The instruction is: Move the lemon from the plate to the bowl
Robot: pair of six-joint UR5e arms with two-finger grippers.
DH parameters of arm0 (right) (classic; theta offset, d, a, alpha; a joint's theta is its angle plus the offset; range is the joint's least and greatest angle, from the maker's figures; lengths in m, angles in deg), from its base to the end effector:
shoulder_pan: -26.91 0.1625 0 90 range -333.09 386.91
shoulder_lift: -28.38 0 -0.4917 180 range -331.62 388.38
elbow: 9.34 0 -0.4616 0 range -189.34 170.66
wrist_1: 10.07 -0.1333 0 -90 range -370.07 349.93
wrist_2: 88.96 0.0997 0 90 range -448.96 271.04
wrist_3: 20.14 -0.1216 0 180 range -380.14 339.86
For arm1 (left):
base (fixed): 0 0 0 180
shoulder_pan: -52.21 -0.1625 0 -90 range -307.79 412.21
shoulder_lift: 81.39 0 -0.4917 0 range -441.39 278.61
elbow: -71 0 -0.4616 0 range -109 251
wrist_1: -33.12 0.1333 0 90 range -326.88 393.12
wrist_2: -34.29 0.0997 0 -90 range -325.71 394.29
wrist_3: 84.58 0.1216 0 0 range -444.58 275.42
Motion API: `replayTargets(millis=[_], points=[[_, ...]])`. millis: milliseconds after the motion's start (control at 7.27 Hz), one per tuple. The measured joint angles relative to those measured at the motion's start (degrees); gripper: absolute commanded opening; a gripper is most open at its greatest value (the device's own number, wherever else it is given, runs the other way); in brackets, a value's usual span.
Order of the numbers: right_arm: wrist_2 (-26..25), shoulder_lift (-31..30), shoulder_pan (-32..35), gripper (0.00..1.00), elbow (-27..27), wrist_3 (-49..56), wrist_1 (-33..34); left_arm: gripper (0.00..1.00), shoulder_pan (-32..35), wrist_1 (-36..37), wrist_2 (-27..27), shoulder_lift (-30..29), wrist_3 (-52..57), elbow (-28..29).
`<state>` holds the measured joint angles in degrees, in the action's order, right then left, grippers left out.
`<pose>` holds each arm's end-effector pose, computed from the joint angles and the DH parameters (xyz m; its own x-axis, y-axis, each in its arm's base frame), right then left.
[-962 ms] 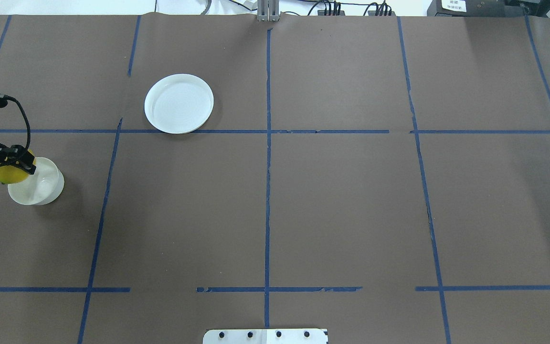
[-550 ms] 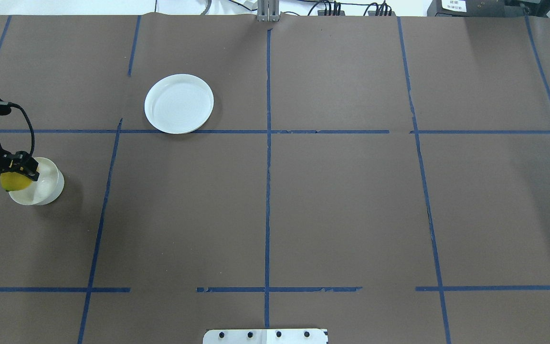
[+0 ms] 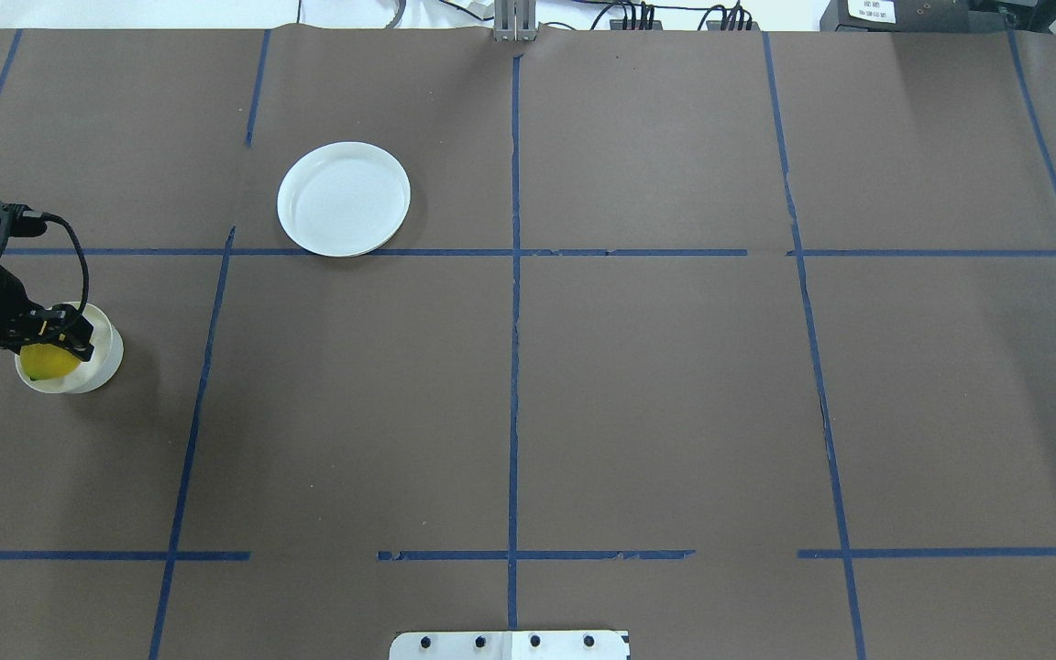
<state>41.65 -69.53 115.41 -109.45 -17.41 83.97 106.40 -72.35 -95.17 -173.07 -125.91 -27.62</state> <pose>0.0413 -0.4915 0.7273 0.7573 -0.0466 0.6514 0.0623 0.9981 -0.0011 0.3051 -0.5187 0.6127 0.6967 0.0252 -0.7169 -0.0889 0.9947 -0.0515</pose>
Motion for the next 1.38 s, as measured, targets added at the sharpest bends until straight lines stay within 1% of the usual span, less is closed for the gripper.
replayTargets(millis=[138, 550, 688, 825, 962, 1238, 1375], points=[[0.0, 0.0, 0.0, 1.0, 0.0, 0.0, 0.0, 0.99, 0.0, 0.0, 0.0, 0.0, 0.1, 0.0], [0.0, 0.0, 0.0, 1.0, 0.0, 0.0, 0.0, 0.99, 0.4, 0.1, 0.1, 0.0, 0.2, -0.4], [0.0, 0.0, 0.0, 1.0, 0.0, 0.0, 0.0, 0.99, 2.0, 0.3, 0.1, 0.0, 0.9, -1.4], [0.0, 0.0, 0.0, 1.0, 0.0, 0.0, 0.0, 0.99, 4.9, 0.8, 0.0, 0.2, 3.4, -2.7], [0.0, 0.0, 0.0, 1.0, 0.0, 0.0, 0.0, 0.99, 9.1, 3.0, -0.3, 0.7, 8.2, -4.6], [0.0, 0.0, 0.0, 1.0, 0.0, 0.0, 0.0, 0.99, 18.7, 12.9, -0.6, 1.1, 22.5, -8.4], [0.0, 0.0, 0.0, 1.0, 0.0, 0.0, 0.0, 0.99, 23.9, 17.9, -0.6, 1.2, 30.8, -9.2]])
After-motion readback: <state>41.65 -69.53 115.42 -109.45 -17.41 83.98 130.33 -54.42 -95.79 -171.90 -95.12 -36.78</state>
